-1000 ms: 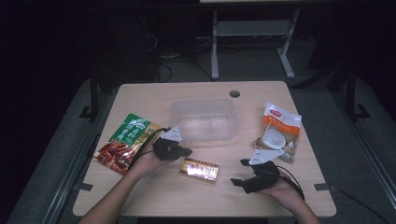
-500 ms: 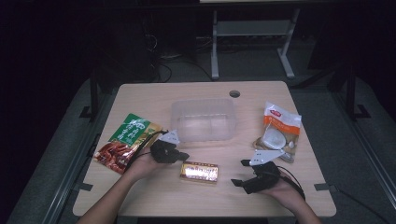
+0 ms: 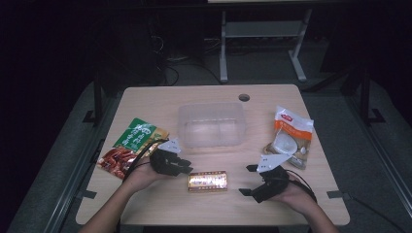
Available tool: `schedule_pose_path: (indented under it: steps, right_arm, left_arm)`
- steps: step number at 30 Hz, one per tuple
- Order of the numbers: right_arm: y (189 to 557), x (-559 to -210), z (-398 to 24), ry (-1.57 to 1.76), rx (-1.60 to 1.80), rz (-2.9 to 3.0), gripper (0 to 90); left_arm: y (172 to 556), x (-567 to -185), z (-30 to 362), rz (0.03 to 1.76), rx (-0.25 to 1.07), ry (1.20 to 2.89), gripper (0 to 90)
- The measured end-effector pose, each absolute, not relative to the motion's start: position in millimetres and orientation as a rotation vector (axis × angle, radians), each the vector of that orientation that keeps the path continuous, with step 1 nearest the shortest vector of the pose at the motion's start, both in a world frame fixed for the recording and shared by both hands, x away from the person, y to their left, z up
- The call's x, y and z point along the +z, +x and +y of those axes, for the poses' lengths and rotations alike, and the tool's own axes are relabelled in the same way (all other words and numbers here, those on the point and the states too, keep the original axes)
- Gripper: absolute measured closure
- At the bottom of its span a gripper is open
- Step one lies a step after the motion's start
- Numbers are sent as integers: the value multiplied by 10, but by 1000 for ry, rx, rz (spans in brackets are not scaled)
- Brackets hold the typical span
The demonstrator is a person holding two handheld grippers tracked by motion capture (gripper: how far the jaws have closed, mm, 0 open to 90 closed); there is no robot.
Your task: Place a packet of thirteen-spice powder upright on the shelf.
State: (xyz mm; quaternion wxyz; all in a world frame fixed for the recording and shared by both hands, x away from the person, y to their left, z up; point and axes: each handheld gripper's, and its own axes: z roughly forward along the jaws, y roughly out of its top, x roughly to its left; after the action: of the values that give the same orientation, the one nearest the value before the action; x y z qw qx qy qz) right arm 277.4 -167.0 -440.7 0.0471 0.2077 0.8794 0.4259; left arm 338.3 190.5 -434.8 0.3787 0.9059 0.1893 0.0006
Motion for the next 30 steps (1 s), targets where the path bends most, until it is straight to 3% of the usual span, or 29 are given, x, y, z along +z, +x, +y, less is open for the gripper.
schedule_pose_path:
  steps: [8, 12, 20, 30]
  right_arm:
    - [2905, -4405, -1484, 477, 1306, 2755, 136]
    - [2976, -4420, -1393, 385, 1293, 2775, 136]
    - [3089, -4552, -1167, 333, 1287, 2824, 138]
    - [3164, -4723, -1023, 249, 1235, 2842, 148]
  left_arm:
    - [3145, -4264, 2064, 475, 8, 2291, 439]
    - [2925, -4334, 2160, 462, 18, 2297, 379]
    - [2705, -4411, 2264, 472, 31, 2307, 316]
    - [2752, -4434, 2284, 468, 11, 2300, 312]
